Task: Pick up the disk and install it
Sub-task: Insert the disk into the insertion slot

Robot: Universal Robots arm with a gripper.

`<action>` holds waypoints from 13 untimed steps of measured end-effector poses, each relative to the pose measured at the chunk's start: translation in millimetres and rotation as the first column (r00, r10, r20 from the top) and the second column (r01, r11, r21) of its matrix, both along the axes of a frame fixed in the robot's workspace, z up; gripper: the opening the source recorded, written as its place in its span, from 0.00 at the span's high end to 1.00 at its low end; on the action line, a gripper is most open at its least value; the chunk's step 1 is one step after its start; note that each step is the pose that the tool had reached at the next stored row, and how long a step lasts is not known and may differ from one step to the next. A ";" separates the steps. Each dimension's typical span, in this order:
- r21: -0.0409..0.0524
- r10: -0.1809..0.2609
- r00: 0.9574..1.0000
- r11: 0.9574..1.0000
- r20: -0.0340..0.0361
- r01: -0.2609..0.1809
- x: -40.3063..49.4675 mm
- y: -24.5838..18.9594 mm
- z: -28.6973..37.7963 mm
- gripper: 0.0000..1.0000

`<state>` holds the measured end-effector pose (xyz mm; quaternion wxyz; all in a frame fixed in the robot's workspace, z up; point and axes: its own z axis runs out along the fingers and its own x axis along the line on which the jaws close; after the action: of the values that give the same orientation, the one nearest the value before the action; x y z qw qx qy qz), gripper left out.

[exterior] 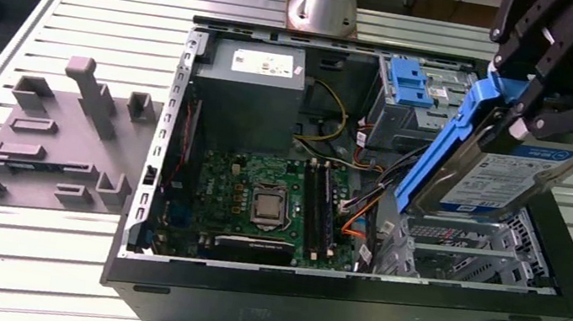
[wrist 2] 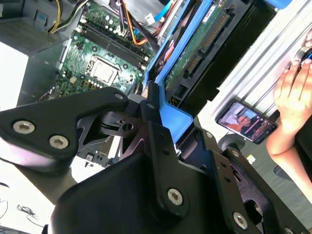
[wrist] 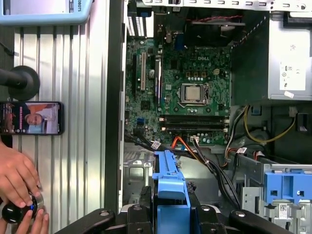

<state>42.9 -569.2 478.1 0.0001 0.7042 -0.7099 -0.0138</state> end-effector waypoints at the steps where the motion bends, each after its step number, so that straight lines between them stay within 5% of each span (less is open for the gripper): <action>1: 0.000 0.000 1.000 1.000 0.000 0.000 1.3 -0.1 -0.8 0.64; 13: 0.000 0.000 1.000 1.000 0.000 0.000 3.6 -0.3 -3.3 0.64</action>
<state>46.5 -569.5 474.8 0.0000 0.7041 -0.7099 -0.0138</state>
